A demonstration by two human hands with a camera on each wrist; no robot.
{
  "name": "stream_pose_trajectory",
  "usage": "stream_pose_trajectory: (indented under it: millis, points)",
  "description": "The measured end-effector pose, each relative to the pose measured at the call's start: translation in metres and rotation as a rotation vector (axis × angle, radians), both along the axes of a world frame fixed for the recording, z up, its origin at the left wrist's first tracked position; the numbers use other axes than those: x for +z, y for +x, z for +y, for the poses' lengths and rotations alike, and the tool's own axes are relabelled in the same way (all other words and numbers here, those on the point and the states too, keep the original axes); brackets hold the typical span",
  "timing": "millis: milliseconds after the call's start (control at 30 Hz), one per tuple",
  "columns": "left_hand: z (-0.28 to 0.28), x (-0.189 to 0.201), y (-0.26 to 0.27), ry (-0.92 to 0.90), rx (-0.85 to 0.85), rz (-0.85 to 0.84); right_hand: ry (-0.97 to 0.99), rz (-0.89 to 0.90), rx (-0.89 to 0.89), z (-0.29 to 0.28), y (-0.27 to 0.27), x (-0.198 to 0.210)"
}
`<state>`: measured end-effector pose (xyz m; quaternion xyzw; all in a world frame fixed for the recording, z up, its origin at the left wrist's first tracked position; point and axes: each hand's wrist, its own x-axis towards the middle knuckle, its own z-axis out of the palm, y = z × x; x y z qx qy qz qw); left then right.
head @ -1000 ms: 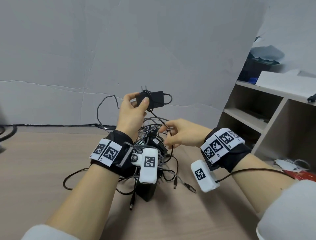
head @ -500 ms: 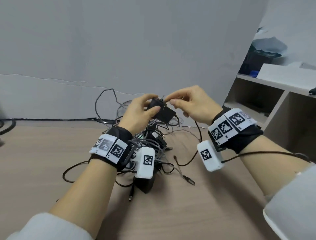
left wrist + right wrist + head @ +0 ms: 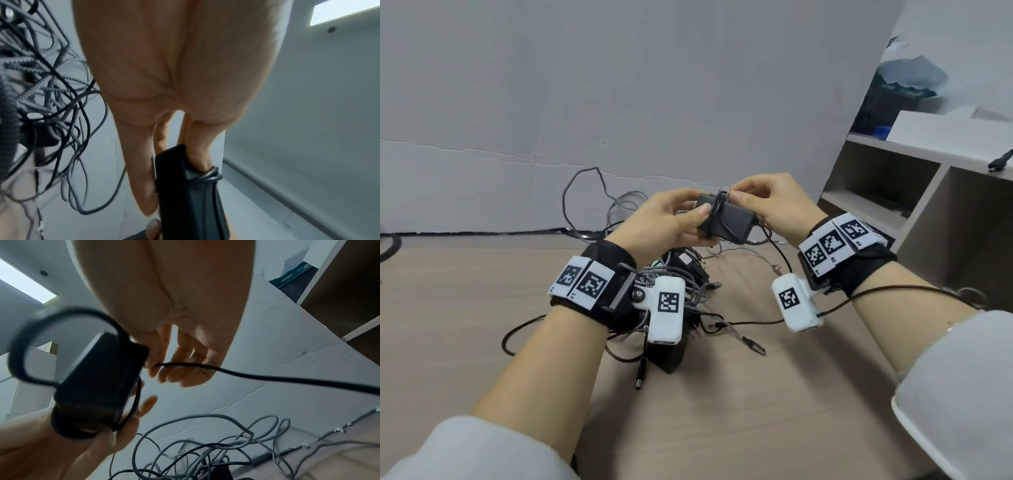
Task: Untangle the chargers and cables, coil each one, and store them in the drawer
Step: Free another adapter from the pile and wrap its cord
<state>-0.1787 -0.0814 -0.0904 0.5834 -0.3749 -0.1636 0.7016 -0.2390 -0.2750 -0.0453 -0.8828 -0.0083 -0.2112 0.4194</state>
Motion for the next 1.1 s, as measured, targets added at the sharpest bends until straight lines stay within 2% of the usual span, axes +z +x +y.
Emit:
stream_pose_trajectory:
  millis: [67,200,333,467,567,667,800,900,967,1100]
  points:
    - [0.001,0.002,-0.001,-0.041,-0.023,0.048,0.057,0.015,0.027,0.004,0.002,-0.003]
    - [0.005,0.010,-0.005,-0.072,-0.039,0.098,0.445,0.098,0.149,0.005,-0.001,-0.002]
    - [0.003,0.015,-0.007,-0.143,-0.061,0.208,0.557,0.143,0.194,0.002,-0.001,-0.009]
    - [-0.007,0.010,0.001,-0.093,0.175,0.216,0.428,0.093,0.059,0.014,0.006,-0.013]
    - [-0.009,0.007,0.004,-0.117,0.178,0.255,0.374,0.123,0.040,0.023,0.008,-0.015]
    - [-0.006,0.013,0.004,-0.243,0.187,0.338,0.331,0.255,0.148,0.032,0.007,-0.021]
    - [-0.002,0.015,0.009,-0.403,0.280,0.407,-0.108,0.507,0.249,0.041,0.003,-0.026]
    - [0.002,0.011,0.015,-0.449,0.351,0.418,-0.275,0.617,0.253,0.041,0.000,-0.020]
    - [0.005,0.008,0.019,-0.467,0.420,0.408,-0.319,0.592,0.194,0.038,0.001,-0.019]
    - [0.011,0.004,0.025,-0.389,0.565,0.301,-0.144,0.323,0.118,0.030,0.002,-0.012]
